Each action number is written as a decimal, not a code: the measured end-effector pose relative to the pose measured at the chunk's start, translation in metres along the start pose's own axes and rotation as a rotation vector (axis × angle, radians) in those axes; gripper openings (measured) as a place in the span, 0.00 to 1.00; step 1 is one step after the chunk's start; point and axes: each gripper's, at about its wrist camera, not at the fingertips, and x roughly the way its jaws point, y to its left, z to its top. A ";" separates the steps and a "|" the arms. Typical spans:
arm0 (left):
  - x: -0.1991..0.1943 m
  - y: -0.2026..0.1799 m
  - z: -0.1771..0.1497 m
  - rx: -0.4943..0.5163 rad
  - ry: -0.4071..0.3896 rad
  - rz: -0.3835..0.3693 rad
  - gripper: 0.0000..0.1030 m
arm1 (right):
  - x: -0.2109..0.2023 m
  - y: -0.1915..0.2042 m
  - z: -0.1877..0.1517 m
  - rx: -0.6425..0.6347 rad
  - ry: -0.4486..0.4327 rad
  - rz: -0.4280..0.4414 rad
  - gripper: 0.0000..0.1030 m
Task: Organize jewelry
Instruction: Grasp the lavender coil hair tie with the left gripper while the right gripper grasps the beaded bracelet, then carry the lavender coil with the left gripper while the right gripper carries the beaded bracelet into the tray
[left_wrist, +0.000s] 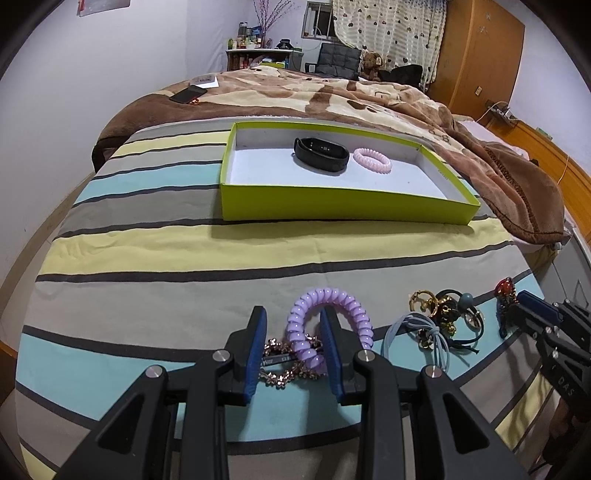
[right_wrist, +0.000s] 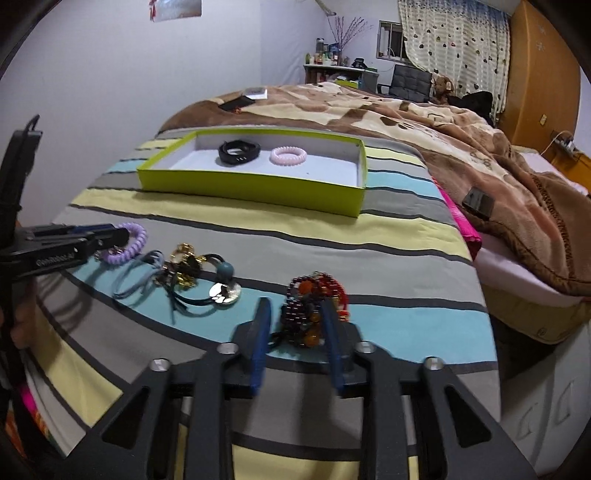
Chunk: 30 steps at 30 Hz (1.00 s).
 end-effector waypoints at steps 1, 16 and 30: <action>0.001 -0.002 0.000 0.009 0.001 0.008 0.30 | 0.000 0.000 0.000 -0.003 0.001 0.001 0.20; -0.011 -0.012 -0.006 0.060 -0.031 -0.002 0.09 | -0.030 -0.014 -0.002 0.090 -0.072 0.080 0.09; -0.046 -0.009 -0.008 0.033 -0.118 -0.047 0.09 | -0.054 -0.027 0.005 0.195 -0.147 0.196 0.09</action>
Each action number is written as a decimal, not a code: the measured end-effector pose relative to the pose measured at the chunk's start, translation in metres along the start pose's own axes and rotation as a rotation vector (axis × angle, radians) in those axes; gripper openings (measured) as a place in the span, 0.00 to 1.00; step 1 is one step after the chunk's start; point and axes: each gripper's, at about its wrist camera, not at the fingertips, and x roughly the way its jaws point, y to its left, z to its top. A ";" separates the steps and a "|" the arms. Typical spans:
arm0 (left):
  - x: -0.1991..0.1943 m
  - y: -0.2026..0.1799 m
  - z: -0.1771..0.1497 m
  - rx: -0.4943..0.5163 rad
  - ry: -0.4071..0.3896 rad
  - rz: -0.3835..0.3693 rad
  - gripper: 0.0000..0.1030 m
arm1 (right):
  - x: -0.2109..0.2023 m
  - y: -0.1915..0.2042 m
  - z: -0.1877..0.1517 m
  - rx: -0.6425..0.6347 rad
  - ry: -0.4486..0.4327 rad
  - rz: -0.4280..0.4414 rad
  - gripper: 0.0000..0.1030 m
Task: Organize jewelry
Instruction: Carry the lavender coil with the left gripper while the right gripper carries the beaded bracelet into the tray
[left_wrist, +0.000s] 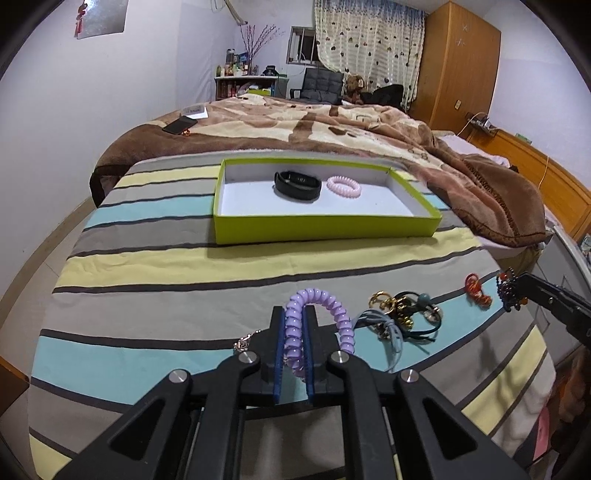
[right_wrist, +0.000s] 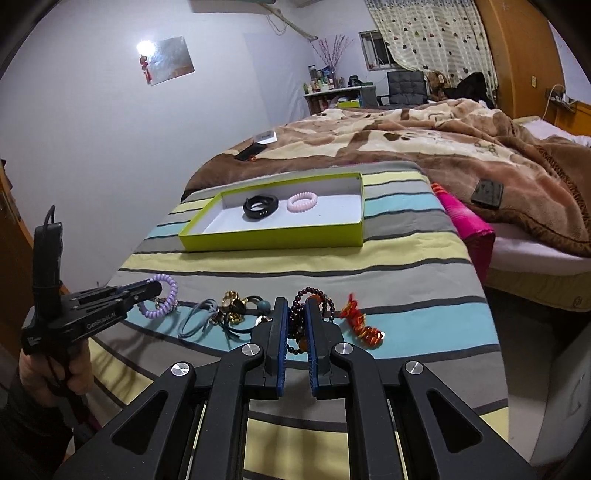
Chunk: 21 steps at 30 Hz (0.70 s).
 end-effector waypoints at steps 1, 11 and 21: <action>-0.002 0.000 0.001 -0.002 -0.006 -0.006 0.09 | -0.001 0.001 0.001 0.000 -0.003 0.001 0.09; -0.014 -0.004 0.021 -0.001 -0.058 -0.039 0.09 | 0.001 0.008 0.019 -0.026 -0.034 0.006 0.09; -0.003 -0.004 0.057 0.041 -0.084 -0.011 0.09 | 0.026 0.019 0.053 -0.098 -0.048 0.000 0.09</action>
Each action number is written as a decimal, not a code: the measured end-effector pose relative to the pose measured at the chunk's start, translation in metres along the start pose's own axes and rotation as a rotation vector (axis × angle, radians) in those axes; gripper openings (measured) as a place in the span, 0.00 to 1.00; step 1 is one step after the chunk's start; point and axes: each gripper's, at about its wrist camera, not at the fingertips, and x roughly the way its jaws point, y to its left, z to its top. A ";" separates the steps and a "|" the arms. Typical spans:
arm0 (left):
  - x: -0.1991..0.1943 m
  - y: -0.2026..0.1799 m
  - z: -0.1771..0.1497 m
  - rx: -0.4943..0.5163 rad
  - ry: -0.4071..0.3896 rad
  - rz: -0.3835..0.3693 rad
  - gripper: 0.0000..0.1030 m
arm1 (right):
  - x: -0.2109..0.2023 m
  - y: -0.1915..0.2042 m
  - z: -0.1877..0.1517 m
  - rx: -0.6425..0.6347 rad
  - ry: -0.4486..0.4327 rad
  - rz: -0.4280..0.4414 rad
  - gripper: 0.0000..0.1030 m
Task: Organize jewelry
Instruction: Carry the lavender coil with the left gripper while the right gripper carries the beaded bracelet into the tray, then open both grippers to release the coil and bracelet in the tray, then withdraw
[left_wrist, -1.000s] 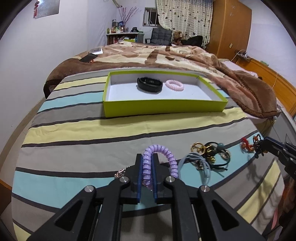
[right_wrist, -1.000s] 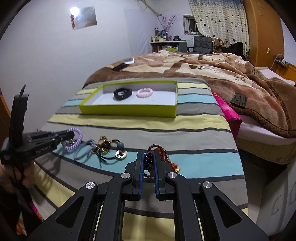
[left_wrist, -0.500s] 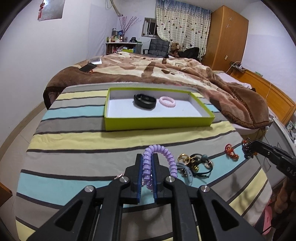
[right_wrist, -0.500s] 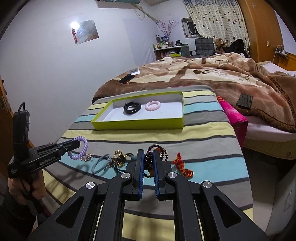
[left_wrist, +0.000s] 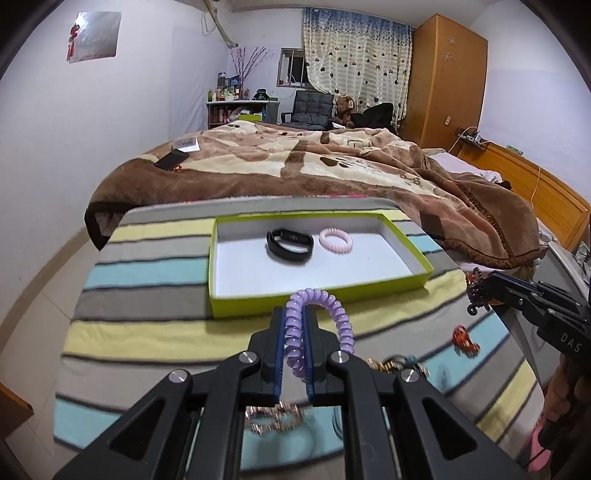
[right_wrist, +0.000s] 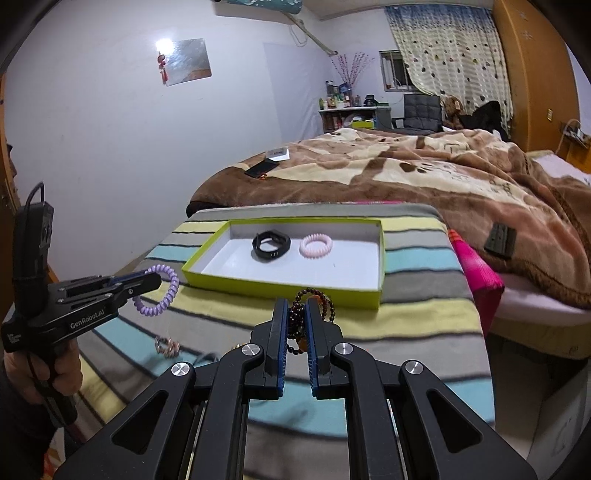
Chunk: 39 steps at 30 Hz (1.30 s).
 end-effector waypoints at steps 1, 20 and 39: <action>0.003 0.000 0.004 0.003 -0.001 0.000 0.09 | 0.005 0.000 0.004 -0.006 0.000 -0.004 0.09; 0.107 0.040 0.061 -0.026 0.063 0.079 0.09 | 0.123 -0.038 0.060 -0.023 0.092 -0.074 0.09; 0.171 0.052 0.068 -0.048 0.169 0.140 0.10 | 0.192 -0.061 0.069 -0.008 0.202 -0.096 0.09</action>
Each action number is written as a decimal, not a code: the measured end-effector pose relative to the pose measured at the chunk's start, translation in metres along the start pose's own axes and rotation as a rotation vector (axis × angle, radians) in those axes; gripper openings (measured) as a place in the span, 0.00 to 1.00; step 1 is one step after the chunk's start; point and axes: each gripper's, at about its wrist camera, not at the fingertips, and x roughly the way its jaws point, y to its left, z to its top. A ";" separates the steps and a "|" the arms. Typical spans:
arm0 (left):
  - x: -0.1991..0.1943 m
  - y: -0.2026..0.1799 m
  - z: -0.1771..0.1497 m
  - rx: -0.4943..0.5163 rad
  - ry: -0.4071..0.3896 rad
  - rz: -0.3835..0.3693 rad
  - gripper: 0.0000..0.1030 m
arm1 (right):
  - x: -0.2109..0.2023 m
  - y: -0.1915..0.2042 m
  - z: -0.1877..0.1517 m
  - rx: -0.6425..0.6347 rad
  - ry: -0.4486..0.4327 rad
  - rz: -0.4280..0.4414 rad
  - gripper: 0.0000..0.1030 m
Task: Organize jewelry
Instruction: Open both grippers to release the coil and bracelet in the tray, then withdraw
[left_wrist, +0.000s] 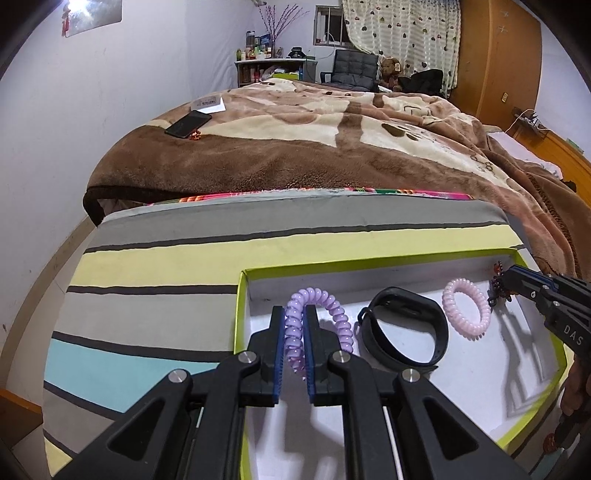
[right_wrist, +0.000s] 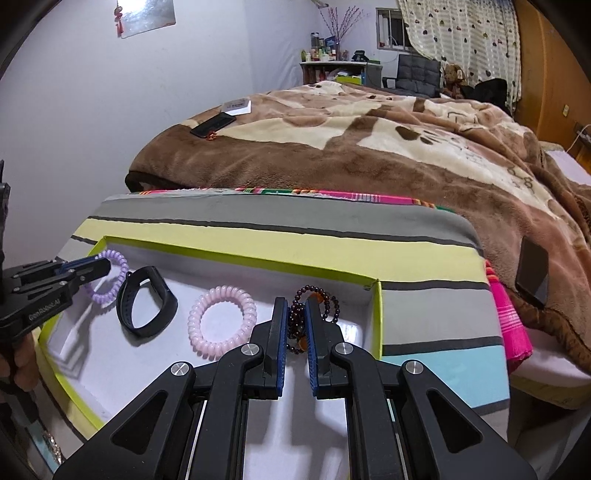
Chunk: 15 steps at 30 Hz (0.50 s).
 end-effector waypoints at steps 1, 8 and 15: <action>0.001 0.000 0.000 0.001 0.002 0.001 0.10 | 0.000 0.000 0.000 0.001 0.002 0.004 0.10; -0.002 -0.003 -0.003 0.021 -0.010 -0.002 0.19 | -0.004 0.000 -0.001 0.018 -0.002 0.008 0.19; -0.017 0.001 -0.005 0.006 -0.040 -0.026 0.30 | -0.019 0.004 -0.003 0.020 -0.022 0.019 0.31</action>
